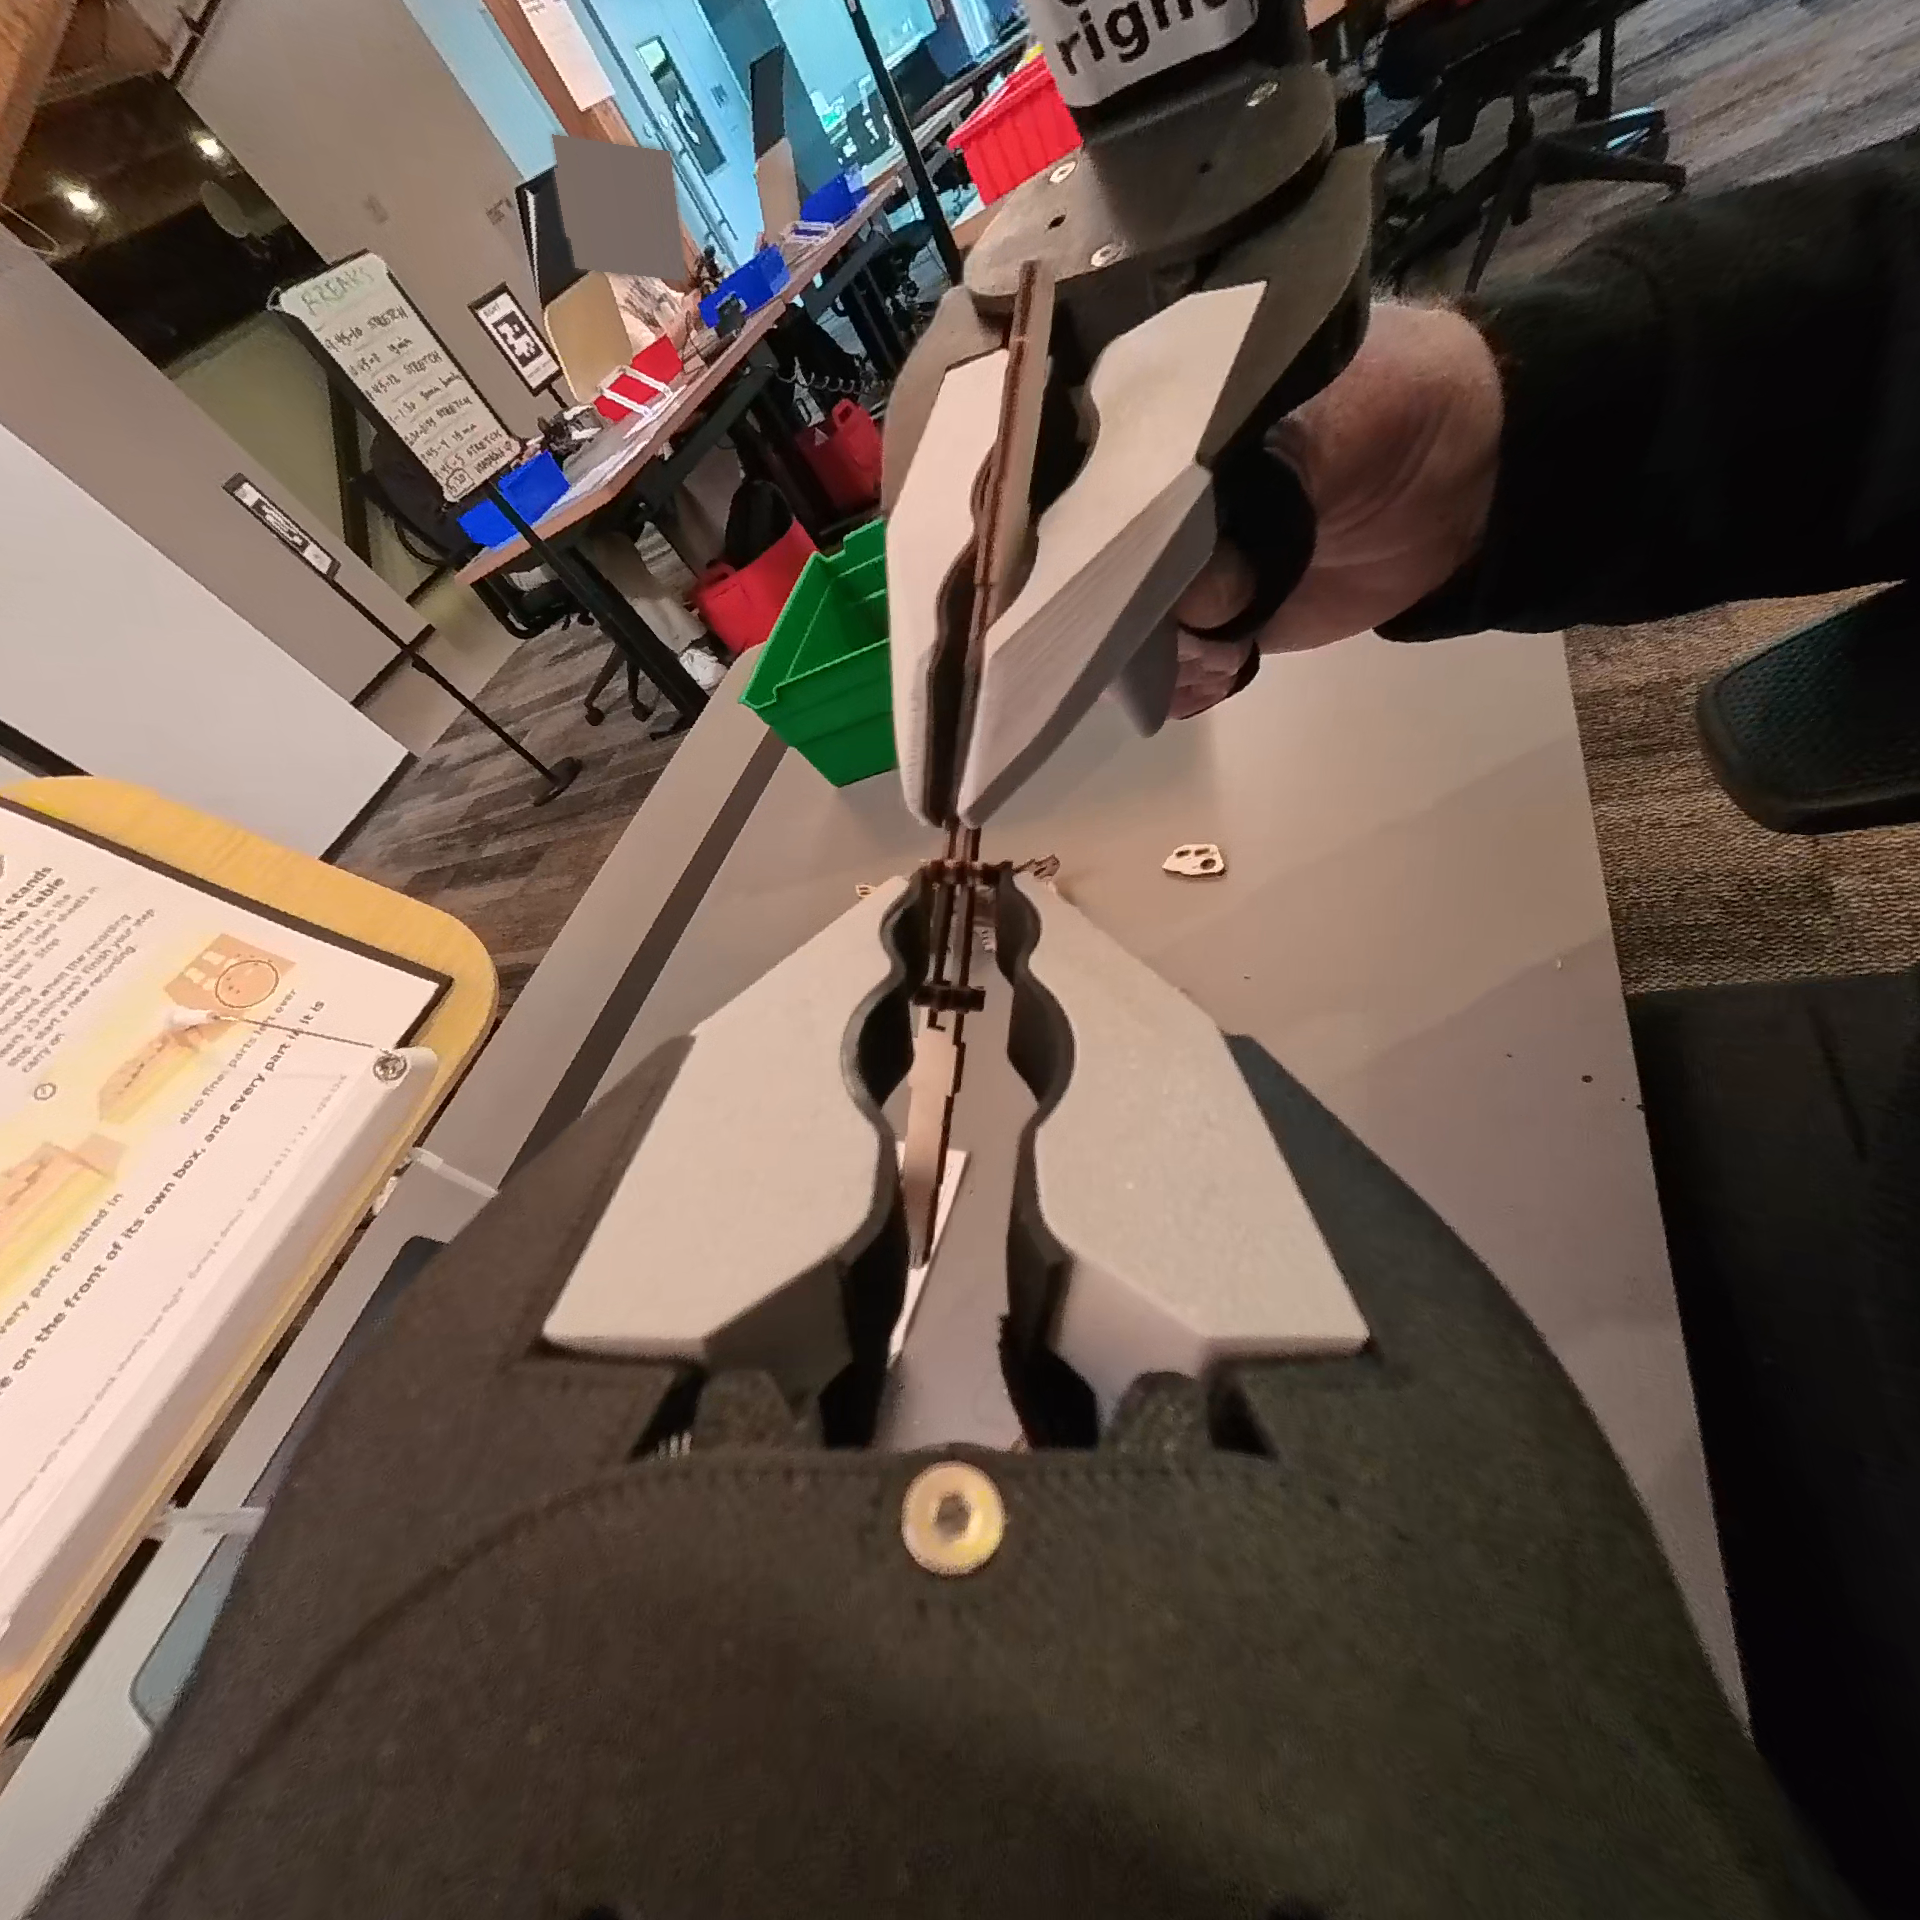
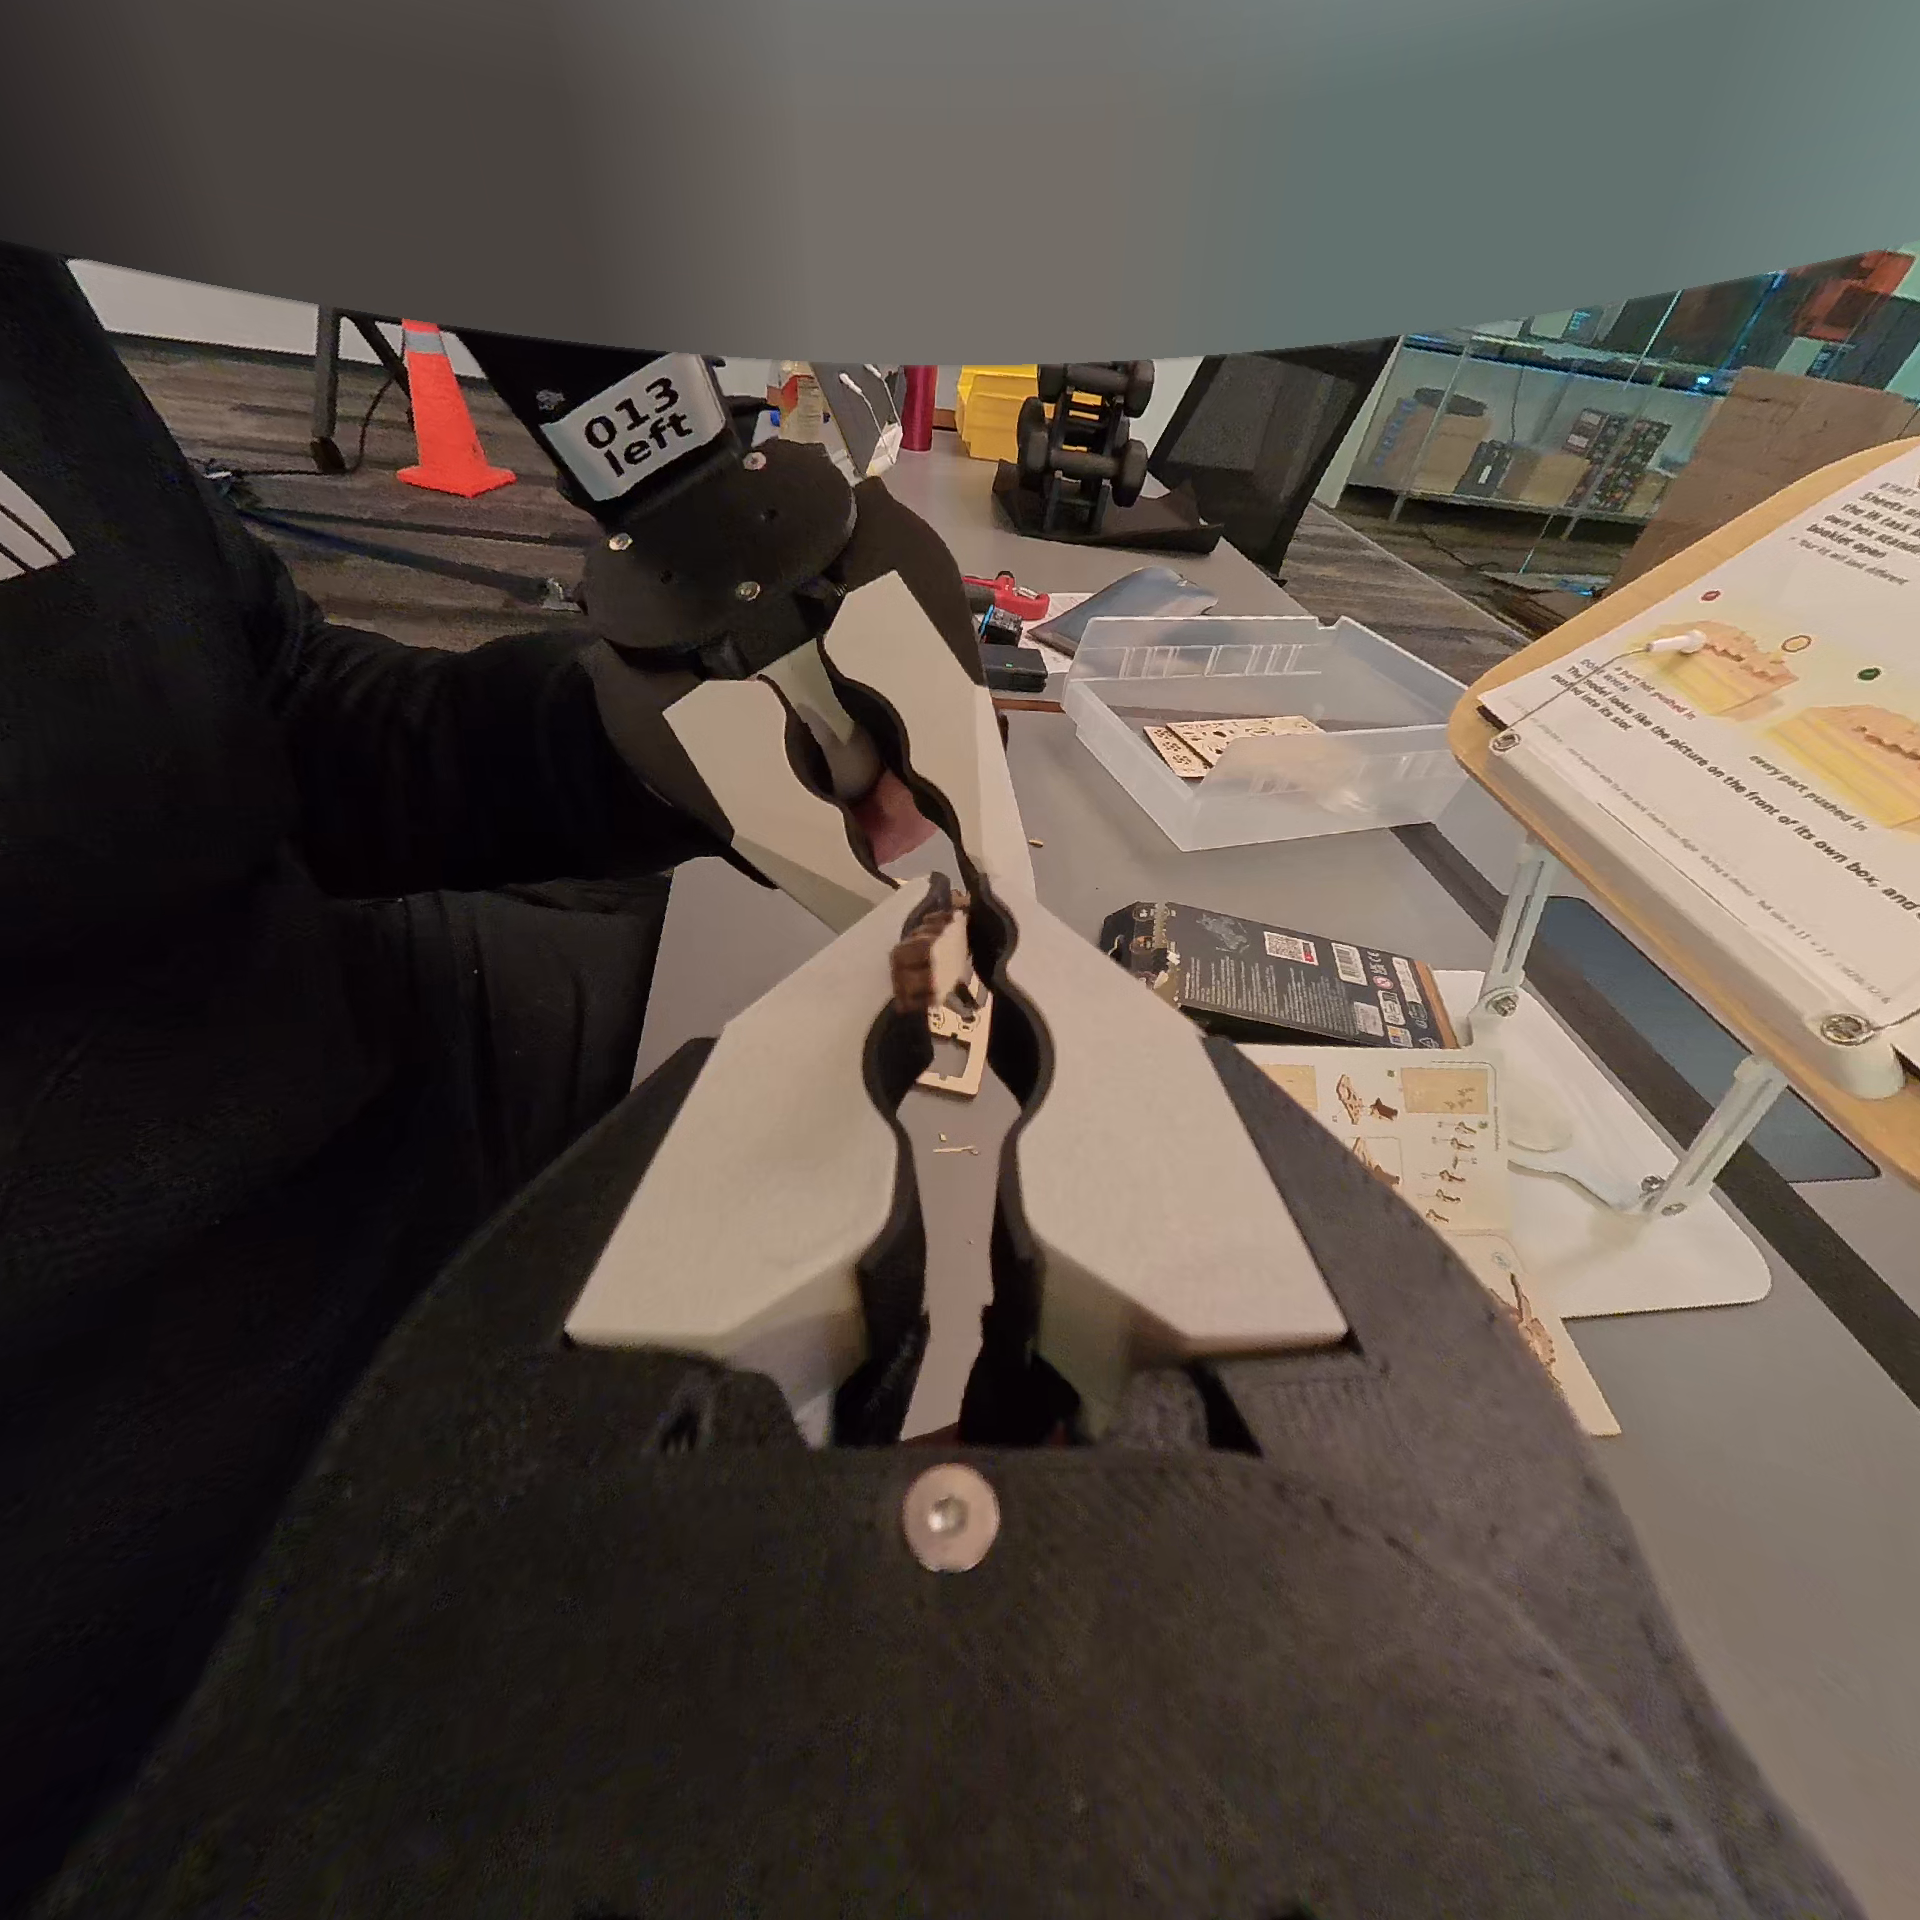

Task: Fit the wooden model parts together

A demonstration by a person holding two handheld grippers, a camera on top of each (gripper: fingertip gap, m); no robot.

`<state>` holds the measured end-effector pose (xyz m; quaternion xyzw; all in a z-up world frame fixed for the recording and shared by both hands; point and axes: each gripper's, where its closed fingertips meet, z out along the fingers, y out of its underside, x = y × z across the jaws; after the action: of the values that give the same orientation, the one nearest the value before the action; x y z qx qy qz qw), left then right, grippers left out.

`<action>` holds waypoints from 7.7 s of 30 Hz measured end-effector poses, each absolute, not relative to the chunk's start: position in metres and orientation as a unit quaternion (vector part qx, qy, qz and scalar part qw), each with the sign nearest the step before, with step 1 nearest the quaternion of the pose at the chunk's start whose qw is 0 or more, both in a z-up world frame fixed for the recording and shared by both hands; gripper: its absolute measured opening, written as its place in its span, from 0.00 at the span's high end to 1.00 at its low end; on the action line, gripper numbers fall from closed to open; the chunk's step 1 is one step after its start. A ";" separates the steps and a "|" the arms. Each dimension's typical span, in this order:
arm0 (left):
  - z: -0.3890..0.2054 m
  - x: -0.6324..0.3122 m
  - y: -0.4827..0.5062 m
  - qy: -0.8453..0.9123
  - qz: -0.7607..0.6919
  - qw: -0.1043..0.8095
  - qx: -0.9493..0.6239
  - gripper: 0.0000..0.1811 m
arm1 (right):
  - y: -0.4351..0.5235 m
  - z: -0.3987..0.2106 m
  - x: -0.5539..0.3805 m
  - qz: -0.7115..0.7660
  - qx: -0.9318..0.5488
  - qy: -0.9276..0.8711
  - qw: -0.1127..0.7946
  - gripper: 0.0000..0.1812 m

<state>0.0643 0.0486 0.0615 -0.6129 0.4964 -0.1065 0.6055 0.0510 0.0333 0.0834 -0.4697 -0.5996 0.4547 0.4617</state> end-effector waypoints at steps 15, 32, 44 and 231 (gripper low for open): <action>0.061 0.064 0.047 0.522 -0.087 0.591 -0.609 0.95 | 0.032 0.083 0.051 0.456 -0.466 -0.605 0.457 1.00; 0.047 0.057 0.052 0.513 -0.083 0.562 -0.644 0.95 | 0.039 0.068 0.042 0.435 -0.509 -0.609 0.426 0.99; 0.037 0.057 0.045 0.497 -0.268 0.420 -0.710 0.95 | 0.050 0.074 0.067 0.241 -0.461 -0.725 0.451 0.84; 0.041 0.071 0.078 0.580 0.016 0.532 -0.616 0.97 | 0.085 0.030 0.073 -0.017 -0.505 -0.748 0.431 0.98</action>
<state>0.0707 0.0780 0.0405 -0.6164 0.5799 0.0159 0.5324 0.0735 0.0854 0.0305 -0.5051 -0.7475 -0.0172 0.4310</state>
